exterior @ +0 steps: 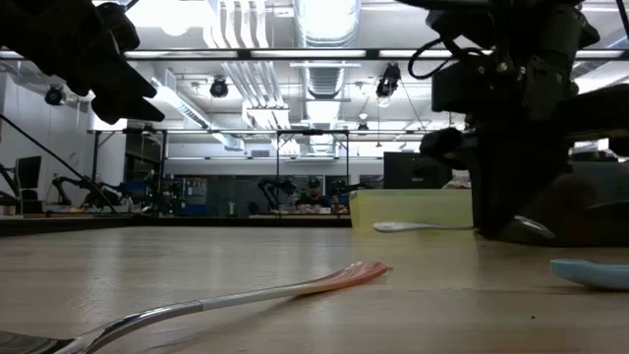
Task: Pick & Place Food Item
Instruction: Put the silver spoon into the yellow bin
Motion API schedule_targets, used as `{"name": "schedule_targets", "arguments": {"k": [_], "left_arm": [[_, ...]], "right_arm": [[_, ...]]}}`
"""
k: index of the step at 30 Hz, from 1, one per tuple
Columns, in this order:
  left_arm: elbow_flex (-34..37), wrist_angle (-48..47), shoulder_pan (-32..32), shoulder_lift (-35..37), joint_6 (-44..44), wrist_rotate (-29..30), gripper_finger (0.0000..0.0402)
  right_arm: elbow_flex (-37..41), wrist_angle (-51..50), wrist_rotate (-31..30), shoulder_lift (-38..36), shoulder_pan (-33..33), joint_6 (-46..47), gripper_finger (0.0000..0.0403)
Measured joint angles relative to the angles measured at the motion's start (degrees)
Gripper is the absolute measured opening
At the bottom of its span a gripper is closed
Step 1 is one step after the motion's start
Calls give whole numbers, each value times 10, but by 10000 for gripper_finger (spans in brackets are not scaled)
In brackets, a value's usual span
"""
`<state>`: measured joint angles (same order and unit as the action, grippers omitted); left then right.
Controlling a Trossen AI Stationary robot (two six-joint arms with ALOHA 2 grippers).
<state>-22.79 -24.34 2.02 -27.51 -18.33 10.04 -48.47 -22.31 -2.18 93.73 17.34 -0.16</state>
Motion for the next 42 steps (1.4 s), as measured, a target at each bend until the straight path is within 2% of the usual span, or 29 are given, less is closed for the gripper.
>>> {"name": "schedule_targets", "arguments": {"k": [11,25,28,33,38,42], "left_arm": [[0,0,0,0,0,0,290],[0,0,0,0,0,0,290],[0,0,0,0,0,0,290],[0,0,0,0,0,0,290],[0,0,0,0,0,0,290],[0,0,0,0,0,0,290]], "right_arm": [[-59,-26,-22,-1,-9,16,22],[-198,-154,-95,-3,-56,17,22],[-219,-179,-119,-4,-76,35,22],[-226,-215,-198,-28,-119,90,22],[-204,-210,-204,-71,-176,127,22],[-177,-191,-205,-107,-236,213,22]]}}
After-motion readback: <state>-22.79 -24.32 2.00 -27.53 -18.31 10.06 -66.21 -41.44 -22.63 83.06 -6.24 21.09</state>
